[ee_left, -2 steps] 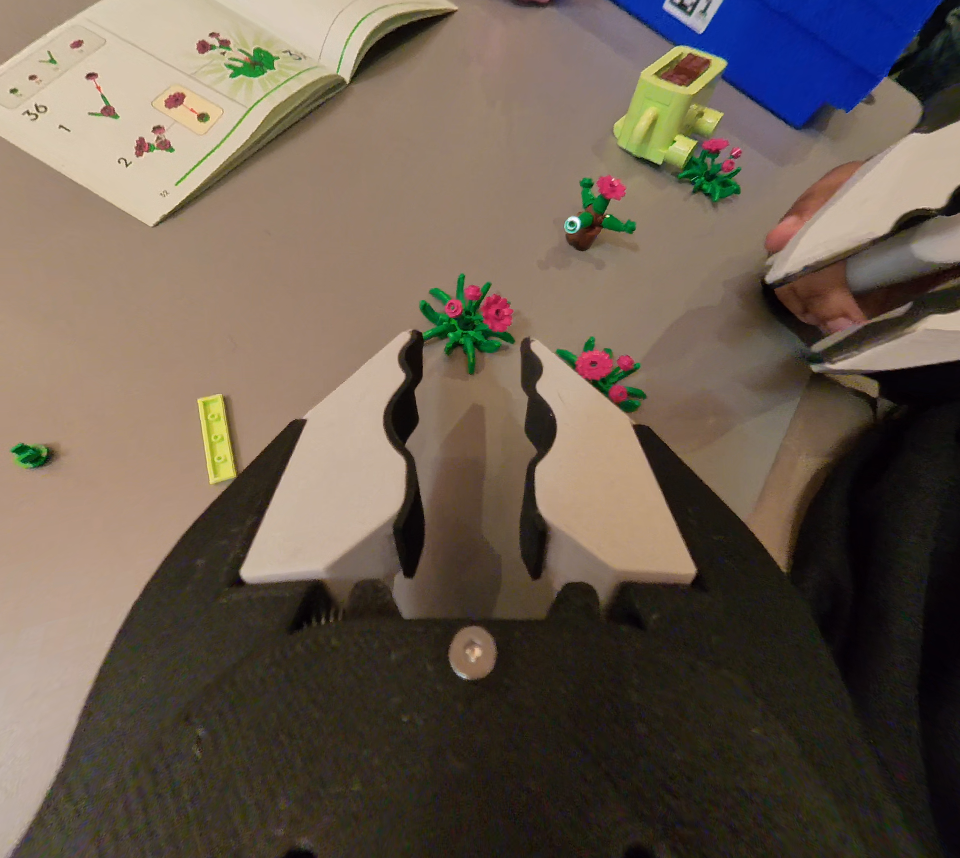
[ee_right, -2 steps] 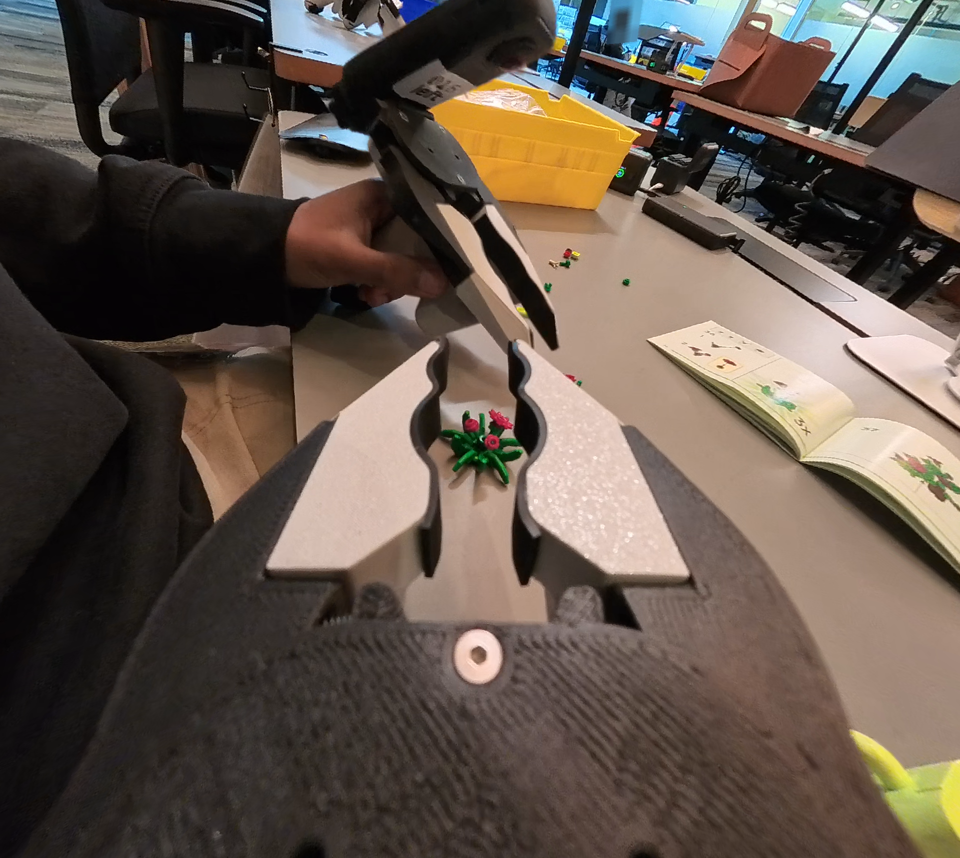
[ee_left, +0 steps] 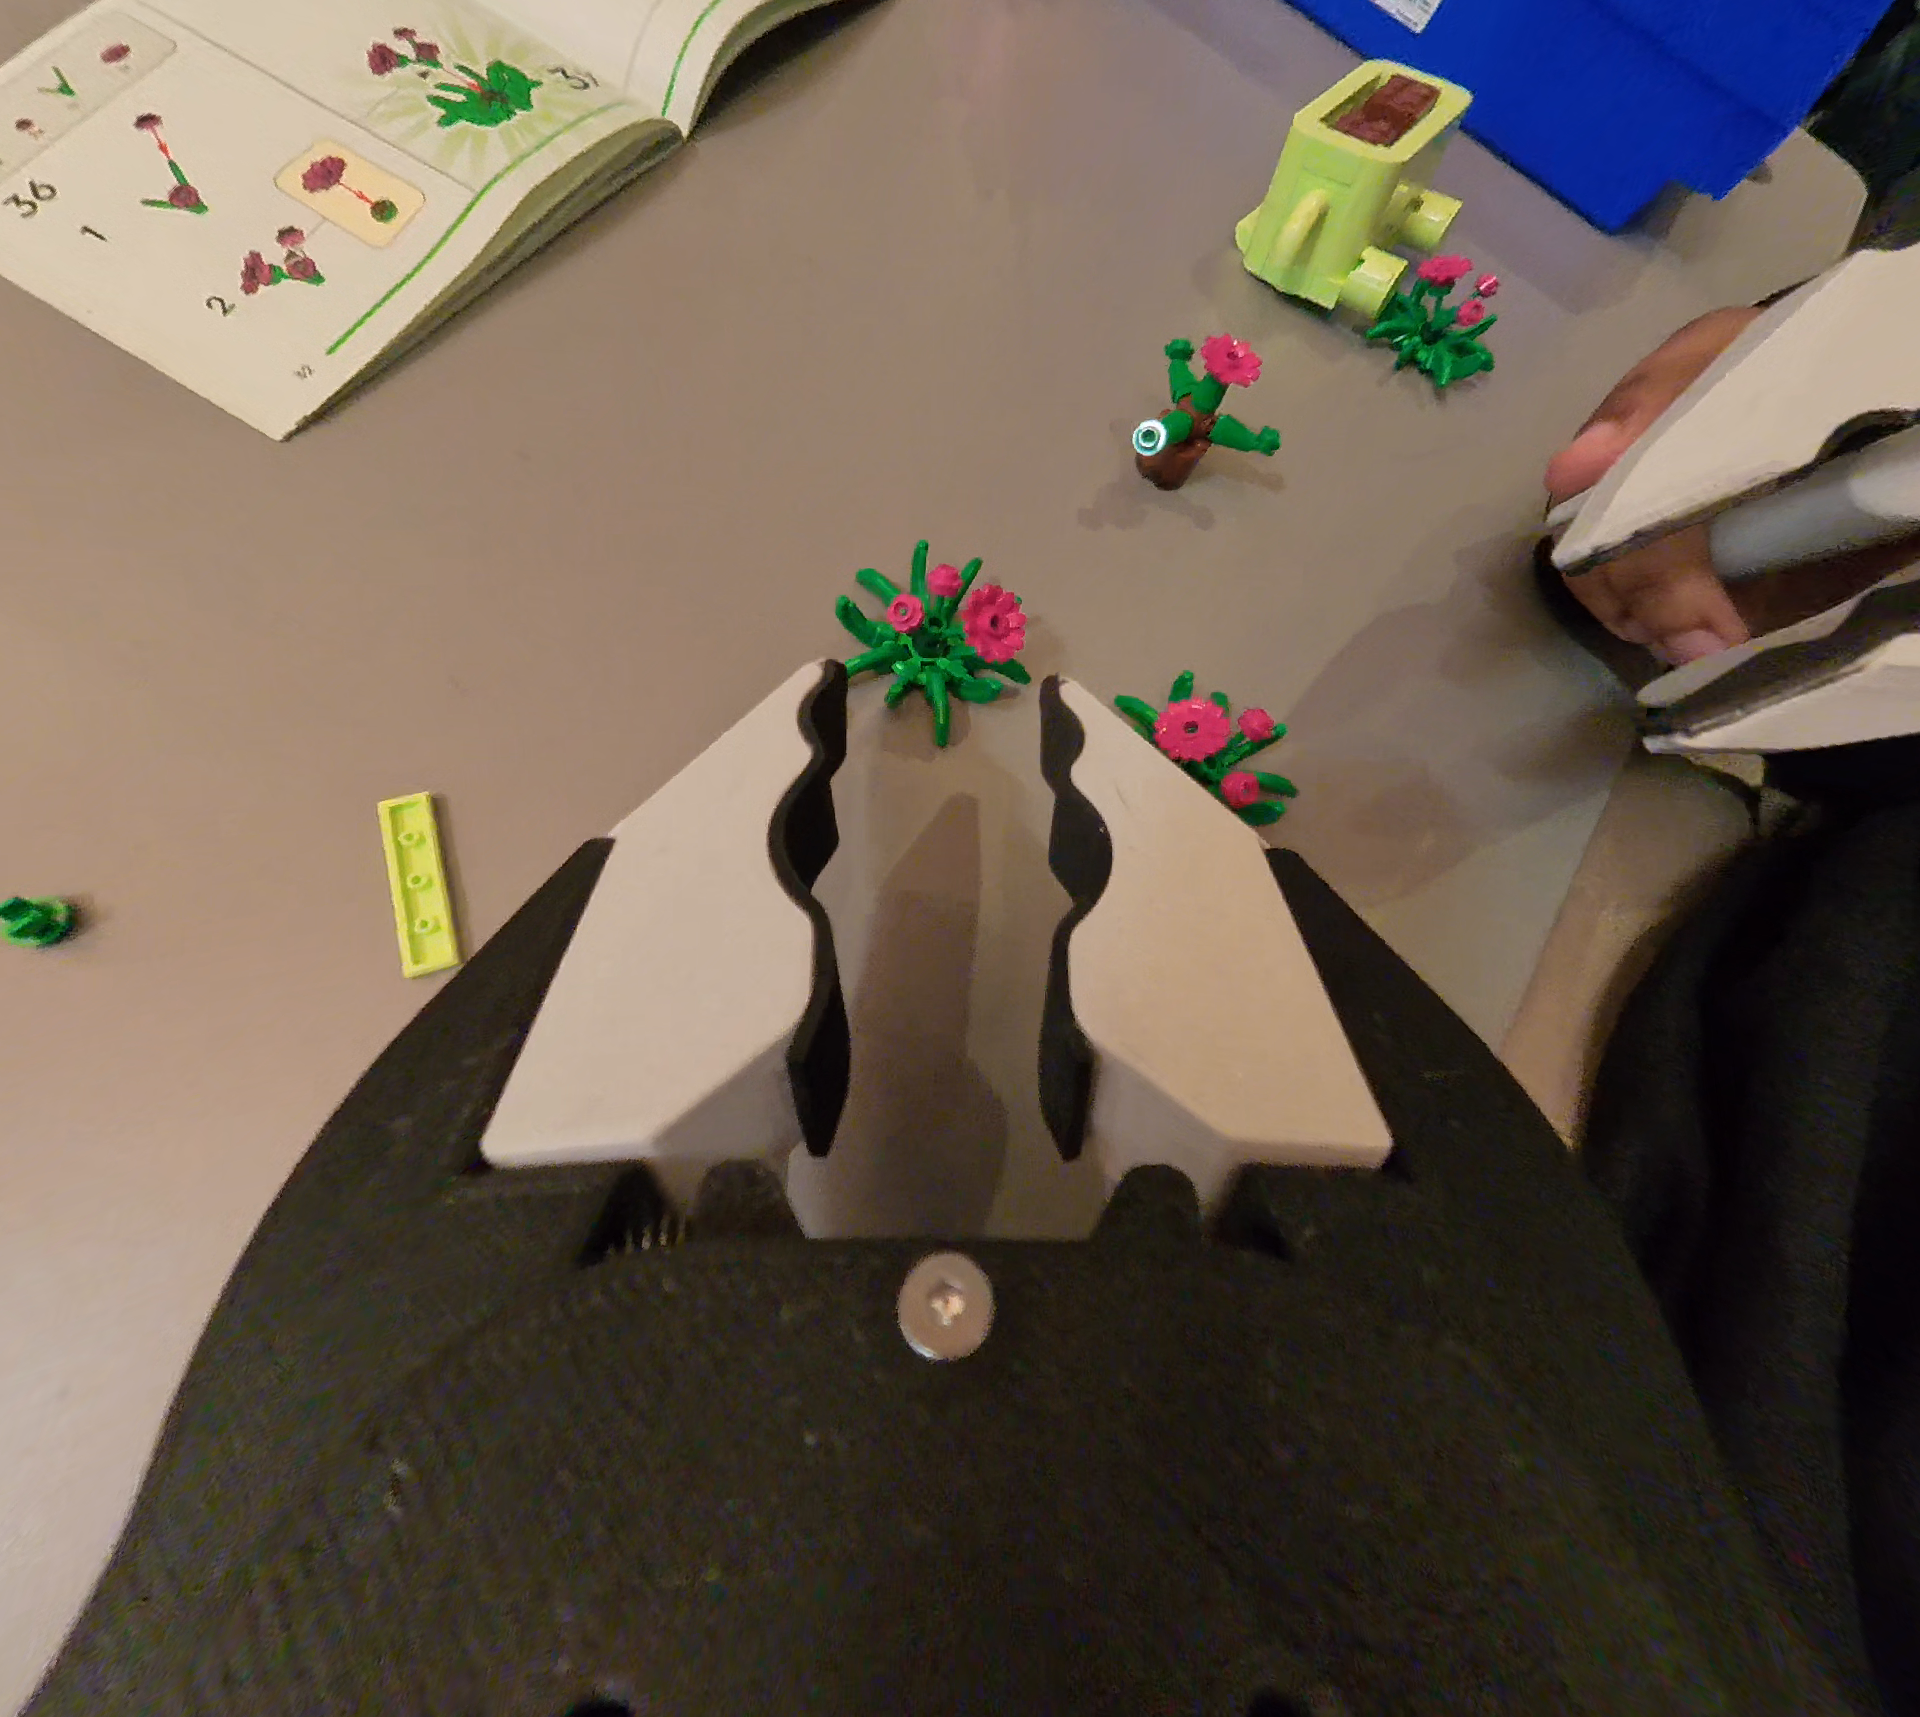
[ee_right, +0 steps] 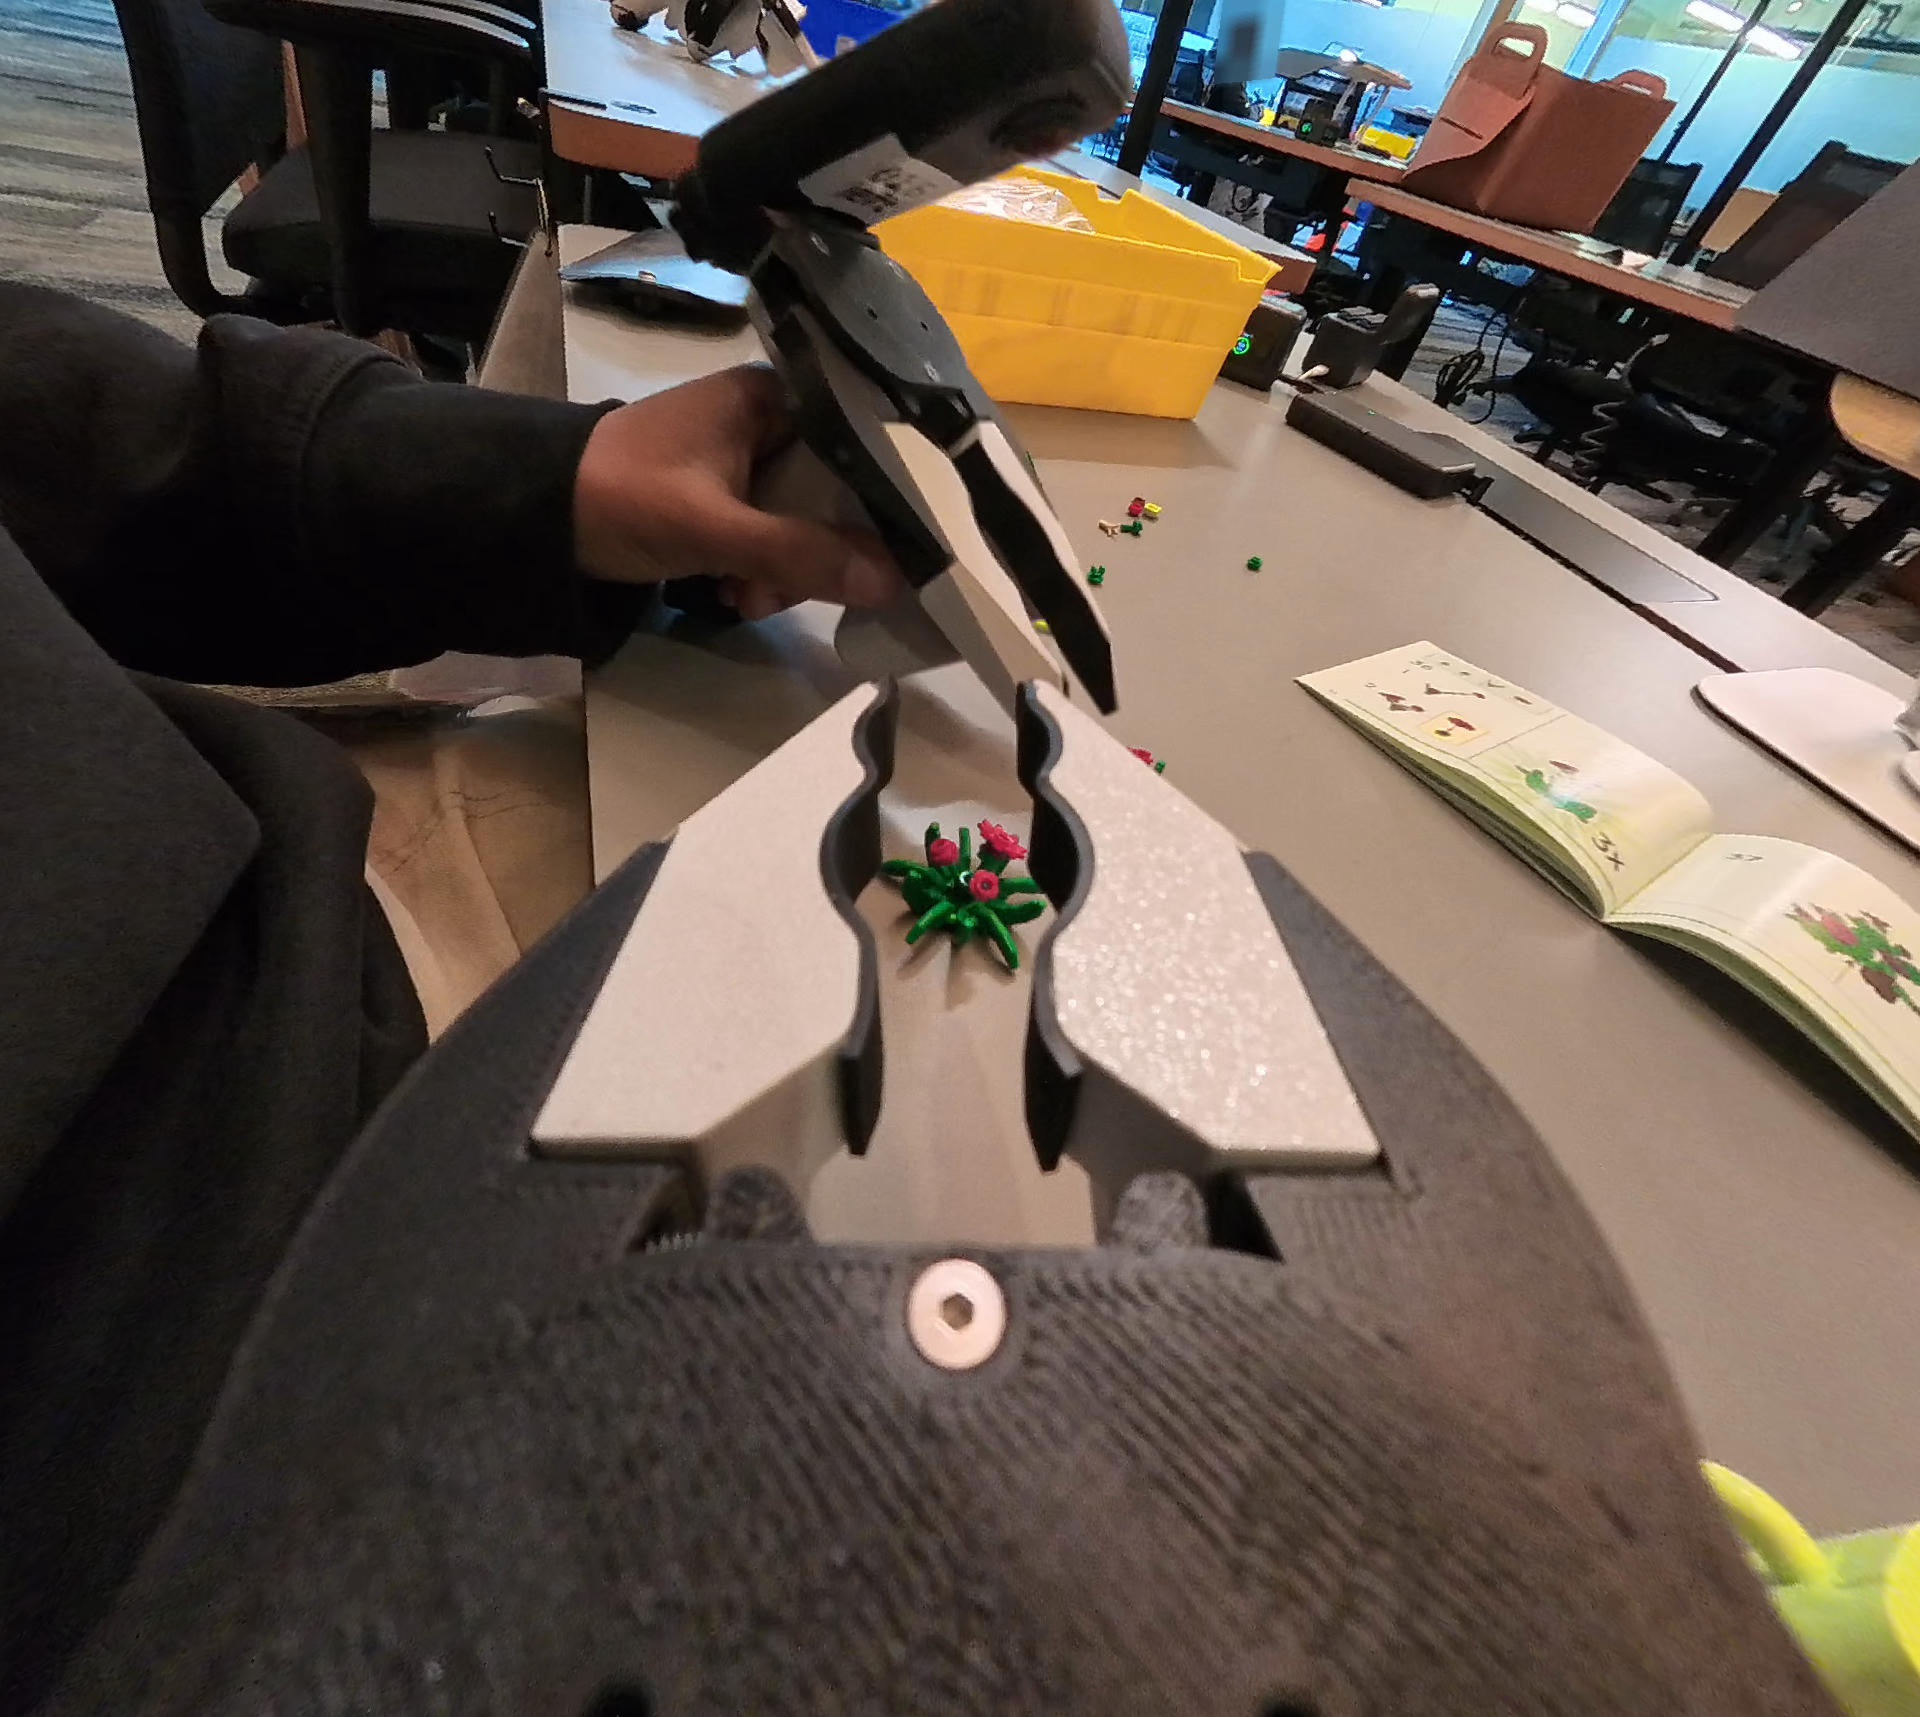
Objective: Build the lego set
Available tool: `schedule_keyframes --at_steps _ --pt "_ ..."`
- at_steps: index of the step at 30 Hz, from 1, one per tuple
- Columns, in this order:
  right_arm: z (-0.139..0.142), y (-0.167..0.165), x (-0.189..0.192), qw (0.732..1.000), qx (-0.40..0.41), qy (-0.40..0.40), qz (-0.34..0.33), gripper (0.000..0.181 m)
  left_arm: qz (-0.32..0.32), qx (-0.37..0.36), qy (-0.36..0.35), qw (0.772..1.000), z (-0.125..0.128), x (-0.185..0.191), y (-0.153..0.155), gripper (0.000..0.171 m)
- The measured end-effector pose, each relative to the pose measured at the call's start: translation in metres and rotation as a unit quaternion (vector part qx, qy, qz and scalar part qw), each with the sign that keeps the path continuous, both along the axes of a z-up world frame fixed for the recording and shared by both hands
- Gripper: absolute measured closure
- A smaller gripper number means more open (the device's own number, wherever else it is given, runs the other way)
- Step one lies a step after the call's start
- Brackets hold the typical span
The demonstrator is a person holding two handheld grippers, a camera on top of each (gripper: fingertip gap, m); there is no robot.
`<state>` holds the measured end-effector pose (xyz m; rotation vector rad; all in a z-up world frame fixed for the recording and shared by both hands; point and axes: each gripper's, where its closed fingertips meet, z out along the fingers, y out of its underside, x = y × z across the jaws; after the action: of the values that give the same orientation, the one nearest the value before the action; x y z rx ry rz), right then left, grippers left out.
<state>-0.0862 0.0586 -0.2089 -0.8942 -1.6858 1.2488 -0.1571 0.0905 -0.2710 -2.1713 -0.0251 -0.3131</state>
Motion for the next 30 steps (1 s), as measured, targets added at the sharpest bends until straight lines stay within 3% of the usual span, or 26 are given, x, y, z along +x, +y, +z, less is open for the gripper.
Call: schedule_keyframes --at_steps 7,14,16,24,26,27,30 --pt "0.001 0.001 0.0 1.0 -0.004 0.001 0.001 0.16 -0.007 -0.021 -0.012 1.0 -0.006 0.004 0.012 0.131" --pt "0.002 0.001 0.001 1.0 -0.011 0.004 0.002 0.16 -0.018 -0.053 -0.012 0.998 -0.016 0.007 0.018 0.136" --pt "0.003 0.001 0.001 1.0 -0.01 0.005 0.002 0.16 -0.019 -0.041 -0.023 0.999 -0.012 0.008 0.019 0.145" --pt "0.003 0.002 0.001 1.0 -0.011 0.008 0.0 0.16 -0.001 0.039 -0.121 0.992 0.014 -0.002 0.015 0.146" --pt "0.004 0.002 0.001 1.0 -0.011 0.01 -0.001 0.16 0.0 0.088 -0.197 0.976 0.03 -0.003 0.013 0.146" --pt "0.004 0.003 0.001 1.0 -0.012 0.011 -0.004 0.16 -0.007 0.124 -0.262 0.957 0.043 -0.002 0.011 0.146" --pt "0.007 0.01 -0.001 0.999 -0.02 0.019 -0.027 0.159 -0.036 0.21 -0.485 0.848 0.077 -0.009 0.0 0.147"
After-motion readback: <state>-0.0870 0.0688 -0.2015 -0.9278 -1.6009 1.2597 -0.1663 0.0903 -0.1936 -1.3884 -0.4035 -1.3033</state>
